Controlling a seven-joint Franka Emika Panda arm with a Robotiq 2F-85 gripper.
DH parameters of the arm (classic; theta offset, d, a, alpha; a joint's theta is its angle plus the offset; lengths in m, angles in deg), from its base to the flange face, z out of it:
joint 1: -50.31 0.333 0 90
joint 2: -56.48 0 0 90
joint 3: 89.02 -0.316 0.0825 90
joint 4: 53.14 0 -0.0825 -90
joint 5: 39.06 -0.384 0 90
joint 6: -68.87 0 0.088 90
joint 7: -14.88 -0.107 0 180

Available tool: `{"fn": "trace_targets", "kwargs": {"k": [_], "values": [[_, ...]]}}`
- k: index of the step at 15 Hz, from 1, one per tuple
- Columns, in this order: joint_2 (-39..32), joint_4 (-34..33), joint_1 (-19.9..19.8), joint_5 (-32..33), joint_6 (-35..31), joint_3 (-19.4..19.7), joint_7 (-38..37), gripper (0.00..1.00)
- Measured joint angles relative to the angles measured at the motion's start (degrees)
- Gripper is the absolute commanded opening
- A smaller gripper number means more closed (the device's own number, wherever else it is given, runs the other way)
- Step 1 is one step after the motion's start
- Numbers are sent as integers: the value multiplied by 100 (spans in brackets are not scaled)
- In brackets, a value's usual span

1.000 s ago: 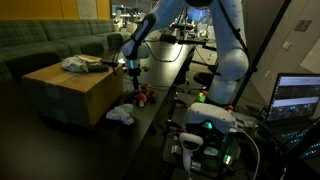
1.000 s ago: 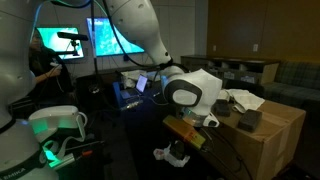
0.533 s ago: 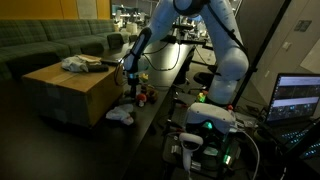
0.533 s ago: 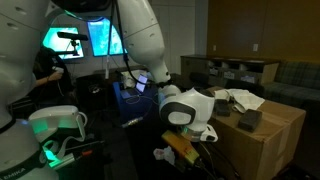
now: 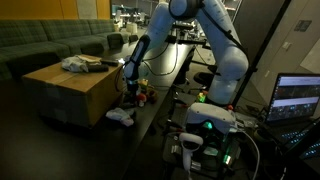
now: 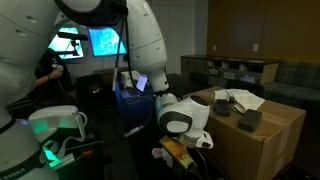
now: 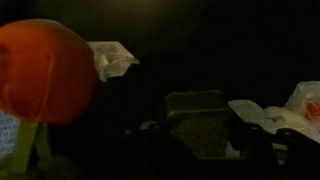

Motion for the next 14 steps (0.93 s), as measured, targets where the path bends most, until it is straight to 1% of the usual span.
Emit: {"fn": "trace_targets", "kwargs": {"k": [5,7,10,14], "values": [[1,13,-316,15,14,-576,47,32],[1,17,-385,15,2,-706,50,32],[0,16,-389,18,-40,-664,-4,32],[-45,12,-324,226,-331,-377,-335,32]]}}
